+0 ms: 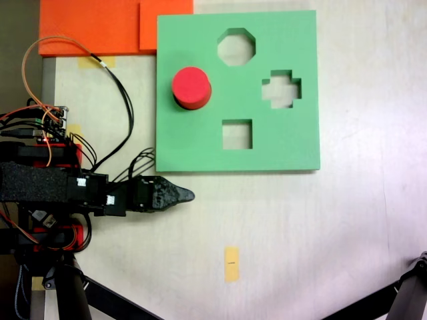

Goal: Put the cylinder block into the corresponding hole

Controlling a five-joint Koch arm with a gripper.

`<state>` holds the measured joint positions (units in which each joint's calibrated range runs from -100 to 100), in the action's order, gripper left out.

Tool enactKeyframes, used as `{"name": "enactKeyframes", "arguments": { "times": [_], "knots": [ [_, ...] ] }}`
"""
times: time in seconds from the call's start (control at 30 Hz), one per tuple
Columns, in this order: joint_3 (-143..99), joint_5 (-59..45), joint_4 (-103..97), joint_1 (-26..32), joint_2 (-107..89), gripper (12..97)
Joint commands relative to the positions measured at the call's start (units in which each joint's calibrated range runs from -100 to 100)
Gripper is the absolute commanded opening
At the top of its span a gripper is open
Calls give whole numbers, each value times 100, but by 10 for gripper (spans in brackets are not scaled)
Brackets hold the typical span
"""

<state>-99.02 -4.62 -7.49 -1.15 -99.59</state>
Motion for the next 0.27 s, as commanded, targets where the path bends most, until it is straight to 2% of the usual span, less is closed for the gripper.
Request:
{"name": "enactKeyframes", "arguments": {
  "times": [0.0,0.23],
  "knots": [
    [-98,-5,580,-20,-41,486],
    [-98,-5,580,-20,-41,486]
  ]
}}
